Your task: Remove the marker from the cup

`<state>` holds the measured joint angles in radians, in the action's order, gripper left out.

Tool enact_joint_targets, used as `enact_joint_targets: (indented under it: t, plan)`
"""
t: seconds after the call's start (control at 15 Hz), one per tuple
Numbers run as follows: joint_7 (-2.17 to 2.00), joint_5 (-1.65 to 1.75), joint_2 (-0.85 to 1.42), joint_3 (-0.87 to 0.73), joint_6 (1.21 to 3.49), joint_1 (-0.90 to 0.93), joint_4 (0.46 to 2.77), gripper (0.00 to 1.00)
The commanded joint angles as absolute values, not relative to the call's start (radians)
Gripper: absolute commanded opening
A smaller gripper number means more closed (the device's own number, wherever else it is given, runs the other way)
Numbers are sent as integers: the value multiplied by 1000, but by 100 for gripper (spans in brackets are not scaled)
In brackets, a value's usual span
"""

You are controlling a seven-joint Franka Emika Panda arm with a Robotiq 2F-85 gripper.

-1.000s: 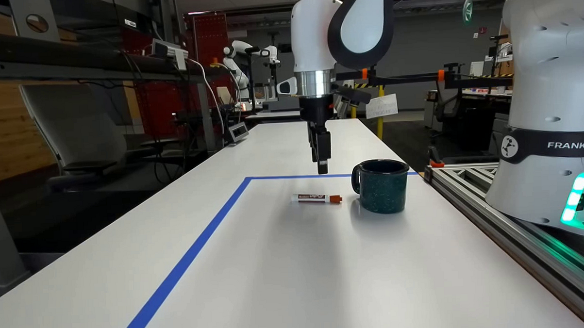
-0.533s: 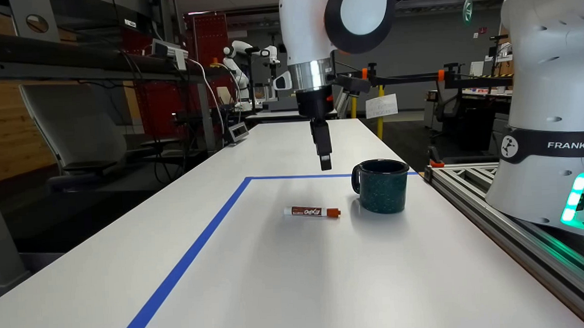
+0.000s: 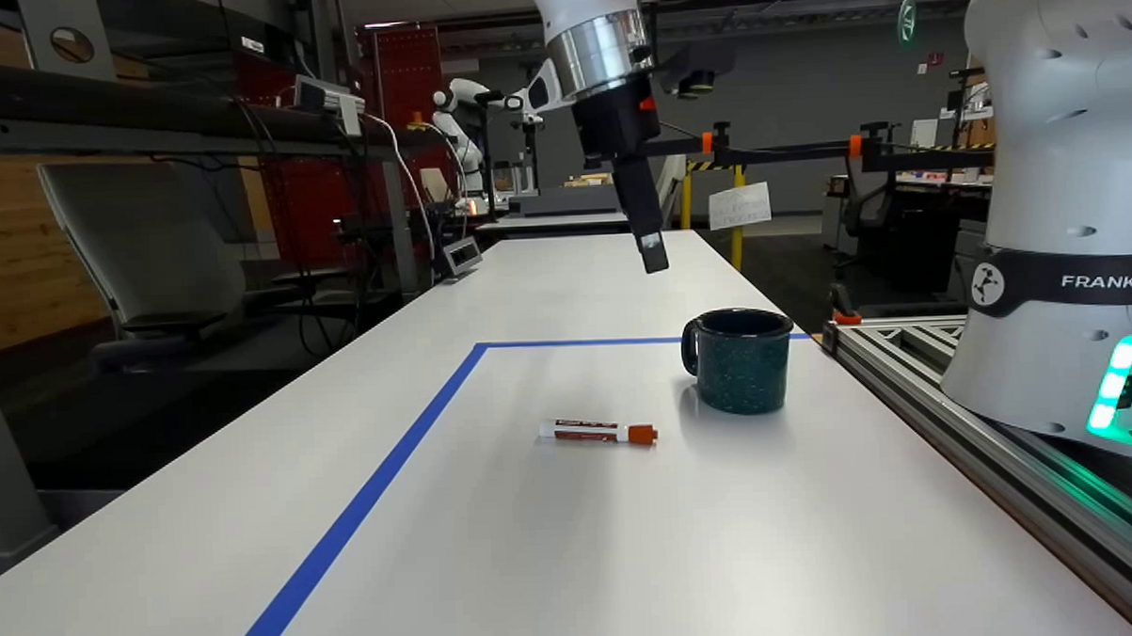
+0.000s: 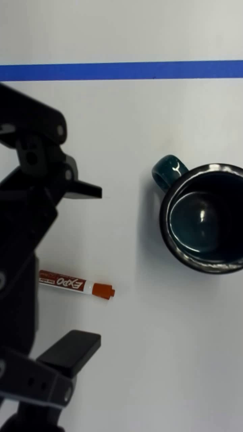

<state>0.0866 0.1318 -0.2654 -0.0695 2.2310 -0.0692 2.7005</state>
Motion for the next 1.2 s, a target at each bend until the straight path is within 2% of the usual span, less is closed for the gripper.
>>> enact_joint_targets:
  t: [0.0,0.4,1.13]
  plan:
    - [139,39,-335,-84,2136,-47,2679,100]
    - [188,-16,-390,-92,2174,-46,2688,100]
    - [179,-5,-360,-90,2169,-49,2673,100]
